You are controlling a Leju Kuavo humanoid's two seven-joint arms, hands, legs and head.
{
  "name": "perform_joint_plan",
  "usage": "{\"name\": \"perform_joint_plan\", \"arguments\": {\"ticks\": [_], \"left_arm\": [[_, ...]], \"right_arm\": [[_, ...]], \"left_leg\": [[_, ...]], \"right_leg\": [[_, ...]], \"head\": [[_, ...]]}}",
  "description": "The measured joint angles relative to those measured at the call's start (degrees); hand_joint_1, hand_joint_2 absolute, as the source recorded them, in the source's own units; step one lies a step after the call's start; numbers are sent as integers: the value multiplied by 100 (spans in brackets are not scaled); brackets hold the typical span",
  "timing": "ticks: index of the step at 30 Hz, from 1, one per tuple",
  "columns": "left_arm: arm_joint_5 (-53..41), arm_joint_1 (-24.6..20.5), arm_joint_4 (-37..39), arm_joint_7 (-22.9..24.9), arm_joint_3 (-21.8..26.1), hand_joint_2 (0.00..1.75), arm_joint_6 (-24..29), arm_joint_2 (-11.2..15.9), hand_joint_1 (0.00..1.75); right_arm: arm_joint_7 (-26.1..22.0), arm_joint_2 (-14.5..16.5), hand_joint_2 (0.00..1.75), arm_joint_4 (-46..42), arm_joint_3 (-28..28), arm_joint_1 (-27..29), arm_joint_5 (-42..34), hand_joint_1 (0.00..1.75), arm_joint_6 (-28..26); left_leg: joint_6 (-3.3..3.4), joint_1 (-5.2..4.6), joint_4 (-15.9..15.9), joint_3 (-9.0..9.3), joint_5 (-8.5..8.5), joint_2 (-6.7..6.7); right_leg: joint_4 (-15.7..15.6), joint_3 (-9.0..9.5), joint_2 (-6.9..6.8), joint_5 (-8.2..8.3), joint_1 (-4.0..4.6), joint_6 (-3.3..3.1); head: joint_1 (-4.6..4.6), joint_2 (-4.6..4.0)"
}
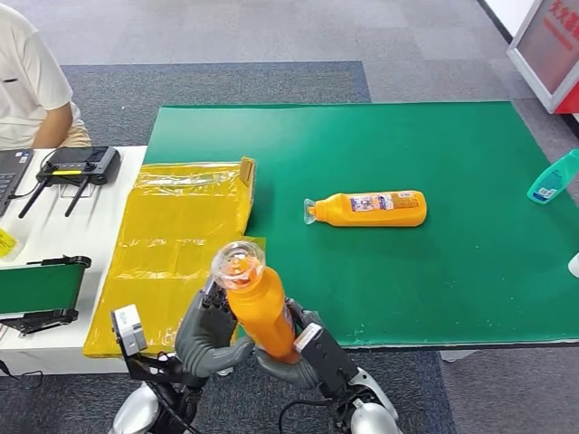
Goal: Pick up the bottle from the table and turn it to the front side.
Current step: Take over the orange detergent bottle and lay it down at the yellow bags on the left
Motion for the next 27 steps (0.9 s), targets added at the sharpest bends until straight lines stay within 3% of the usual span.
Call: {"name": "perform_joint_plan", "arguments": {"ticks": [5, 8, 13, 19, 20, 23, 24, 26, 27], "left_arm": [[-17, -79, 82, 102, -70, 175, 67, 0, 0], [-89, -165, 147, 275, -163, 175, 192, 0, 0], [-503, -188, 284, 437, -404, 175, 575, 21, 0], [-1073, -180, 345, 490, -571, 175, 939, 67, 3], [-1232, -181, 346, 493, -596, 175, 1018, 76, 24], [-1444, -192, 346, 509, -656, 175, 1114, 116, 150], [-1437, -197, 346, 514, -672, 175, 1118, 131, 169], [-1423, -214, 346, 519, -690, 175, 1132, 163, 161], [-1420, -224, 346, 518, -693, 175, 1141, 181, 132]], "right_arm": [[-28, 0, 175, 44, 21, 1, 249, 175, -307], [-45, -2, 175, 68, 69, 9, 721, 175, -854], [111, 2, 175, 92, 190, 28, 2047, 175, -2233], [301, -2, 175, 124, 364, -18, 2547, 175, -2828], [312, -3, 175, 136, 389, -38, 2548, 175, -2875], [315, -4, 175, 152, 433, -82, 2547, 175, -2960], [316, -5, 175, 154, 445, -86, 2546, 175, -2975], [316, -10, 175, 154, 468, -88, 2544, 175, -2992], [317, -13, 175, 154, 480, -88, 2544, 175, -2998]], "left_leg": [[0, 0, 0, -1, 0, 0], [1, 0, 0, -2, 0, 0], [1, 0, 0, -3, 0, 0], [0, 0, 0, -4, 0, 0], [0, 0, 0, -4, 0, 0], [0, 0, 0, -5, 0, 0], [0, 0, 0, -5, 0, 0], [0, 0, 0, -5, 0, 0], [1, 0, 0, -5, 0, 0]], "right_leg": [[0, 0, 0, 0, 0, 0], [0, 1, 0, 0, 0, 0], [0, -1, 1, 0, -1, 0], [0, -2, 0, 0, -1, 0], [0, -3, 0, 0, -1, 0], [0, -3, 0, 0, -1, 0], [0, -2, 0, 0, -1, 0], [0, -2, 0, 0, -1, 0], [0, -2, 0, 0, -1, 0]], "head": [[0, 0], [0, 0], [0, 0], [-1, 0], [-1, 0], [0, 0], [0, 0], [-1, 0], [-1, 0]]}}
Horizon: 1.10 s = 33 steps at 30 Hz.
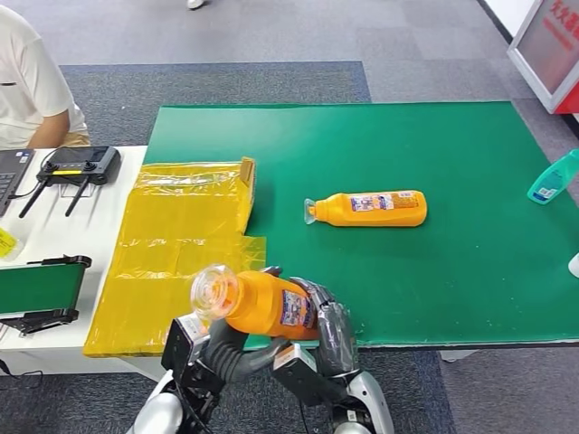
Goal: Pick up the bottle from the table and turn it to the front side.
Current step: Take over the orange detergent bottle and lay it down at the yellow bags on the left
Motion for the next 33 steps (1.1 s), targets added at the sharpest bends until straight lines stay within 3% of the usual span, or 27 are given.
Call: {"name": "perform_joint_plan", "arguments": {"ticks": [3, 6, 10, 11, 13, 14, 16, 17, 18, 20, 31, 32, 33], "left_arm": [[-12, -14, 0, -17, 0, 175, 34, 34, 48], [-61, -12, 0, -58, 1, 175, 67, 36, 58], [-144, -9, -2, -119, 2, 175, 103, 36, 58], [-161, -8, -2, -125, 3, 175, 109, 36, 56], [-186, -5, -2, -130, 3, 175, 117, 36, 36], [-194, -3, -2, -132, 3, 175, 119, 36, 41], [-213, 4, -4, -143, 2, 175, 130, 36, 96], [-228, 9, -8, -152, 1, 175, 144, 38, 94], [-245, 15, -15, -166, 0, 175, 161, 43, 74], [-284, 38, -41, -200, -6, 175, 194, 63, 1], [-403, 167, -161, -292, -61, 175, 278, 119, 0], [-403, 169, -162, -292, -61, 175, 279, 123, 16], [-403, 172, -162, -294, -61, 175, 280, 127, 60]], "right_arm": [[10, -7, 175, 0, 27, 2, -2, 175, -13], [16, -10, 175, 0, 39, 2, -8, 175, -19], [24, -11, 175, 2, 49, 3, -11, 175, -40], [25, -11, 175, 2, 50, 3, -11, 175, -43], [28, -11, 175, 4, 53, 3, -11, 175, -45], [30, -11, 175, 5, 54, 3, -11, 175, -45], [31, -11, 175, 10, 56, 3, -12, 175, -46], [32, -11, 175, 15, 56, 3, -13, 175, -46], [32, -11, 175, 22, 57, 4, -13, 175, -46], [32, -11, 175, 44, 59, 3, -14, 175, -45], [32, -11, 175, 238, 61, 2, -37, 175, -16], [32, -11, 175, 251, 61, 2, -40, 175, -15], [32, -11, 175, 264, 61, 2, -43, 175, -13]], "left_leg": [[0, 0, 0, 0, 0, 0], [0, 0, 0, 0, 0, 0], [0, 0, 0, 0, 0, 0], [0, 0, 0, 0, 0, 0], [0, 0, 0, 0, 0, 0], [0, 0, 0, 0, 0, 0], [0, 0, 0, 0, 0, 0], [0, 0, 0, 0, 0, 0], [0, 0, 0, 0, 0, 0], [0, 0, 0, 0, 0, 0], [0, 0, 0, 0, 0, 0], [0, 0, 0, 0, 0, 0], [0, 0, 0, 0, 0, 0]], "right_leg": [[0, 0, 0, 0, 0, 0], [0, 0, 0, 0, 0, 0], [0, 0, 0, 0, 0, 0], [0, -1, 0, 0, 0, 0], [0, -1, 0, 0, 0, 0], [0, -1, 0, 0, 0, 0], [0, -1, 0, 0, 0, 0], [0, -1, 0, 0, 0, 0], [0, -1, 0, 0, 0, 0], [0, -1, 0, 0, 0, 0], [0, -3, 0, 0, 0, 0], [0, -3, 0, 0, 0, 0], [0, -3, 0, 0, 0, 0]], "head": [[0, 0], [1, 0], [1, 0], [1, 0], [1, 0], [0, 0], [1, 0], [1, 0], [1, 0], [1, 0], [1, 0], [1, 0], [0, 0]]}}
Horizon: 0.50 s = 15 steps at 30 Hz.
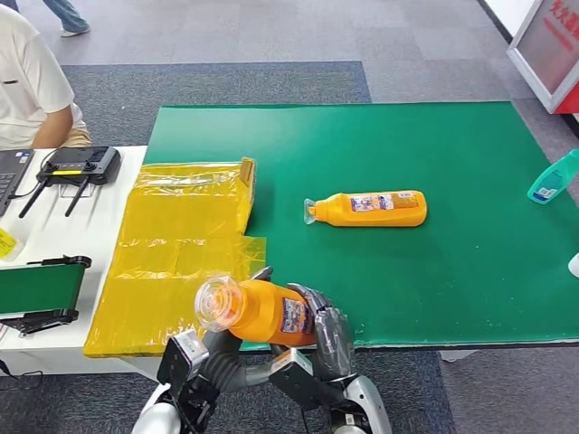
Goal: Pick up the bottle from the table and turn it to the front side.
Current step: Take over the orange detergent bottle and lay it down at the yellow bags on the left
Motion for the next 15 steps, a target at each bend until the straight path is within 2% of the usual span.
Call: {"name": "perform_joint_plan", "arguments": {"ticks": [2, 3, 13, 15], "left_arm": [[0, 6, -5, -16, 0, 175, -1, 7, 147], [0, 9, -13, -27, 0, 175, -1, 9, 175], [-9, 52, -42, -49, 28, 175, 2, 51, 175], [-35, 66, -42, -48, 31, 175, 7, 56, 175]], "right_arm": [[10, 0, 175, 26, 0, 0, 5, 175, 25], [19, 0, 175, 39, 0, 2, 10, 175, 43], [64, 0, 175, 141, 0, 90, 34, 169, 143], [72, 0, 175, 148, 0, 103, 39, 172, 154]], "left_leg": [[0, 0, 0, 0, 0, 0], [0, 0, 0, 0, 0, 0], [0, 0, 0, 0, 0, 0], [0, 0, 0, 0, 0, 0]], "right_leg": [[0, 0, 0, 0, 0, 0], [0, 0, 0, 0, 0, 0], [0, -1, 0, 0, 0, 0], [0, -1, 0, 0, 0, 0]], "head": [[0, 0], [0, 0], [1, 0], [1, 0]]}}
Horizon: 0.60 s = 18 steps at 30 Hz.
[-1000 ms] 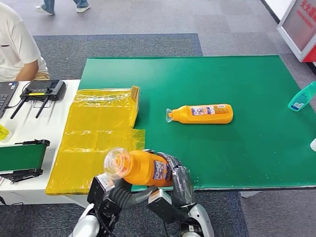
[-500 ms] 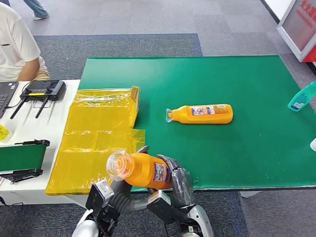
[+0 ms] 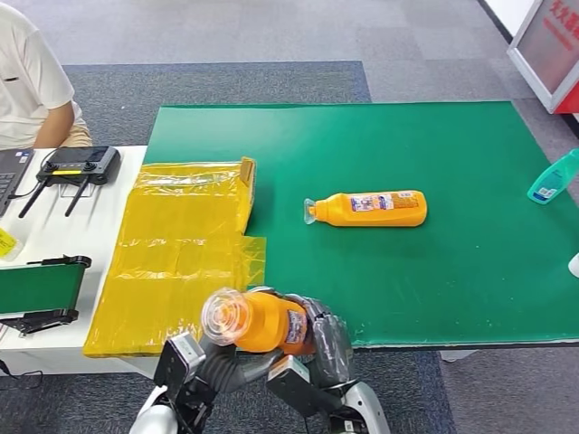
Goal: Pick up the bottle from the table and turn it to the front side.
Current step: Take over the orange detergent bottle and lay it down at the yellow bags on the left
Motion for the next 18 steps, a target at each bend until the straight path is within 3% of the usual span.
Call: {"name": "perform_joint_plan", "arguments": {"ticks": [2, 6, 13, 18], "left_arm": [[-20, 12, -1, 3, 0, 175, 3, 2, 175], [32, 43, -2, 16, 8, 175, -12, 5, 175], [-113, 156, -39, 17, 58, 175, 72, 21, 175], [-528, 297, -156, 83, 158, 175, 470, 16, 175]], "right_arm": [[9, 0, 175, 1, 0, 5, 13, 168, 7], [52, 0, 175, 1, 0, 8, 91, 0, 34], [86, 5, 175, 30, -41, -1, -13, 0, 126], [130, 7, 175, 31, -137, 45, -50, 0, 118]], "left_leg": [[0, 0, 0, 0, 0, 0], [0, 0, 0, 0, 0, 0], [0, 0, 0, 0, 0, 0], [0, 0, 0, 0, 0, 0]], "right_leg": [[0, 0, 0, 0, 0, 0], [0, 0, 0, 0, 0, 0], [0, 1, 0, 0, 0, 0], [0, 0, 0, 0, 0, 0]], "head": [[0, 0], [-1, 0], [-1, 0], [-1, 0]]}}
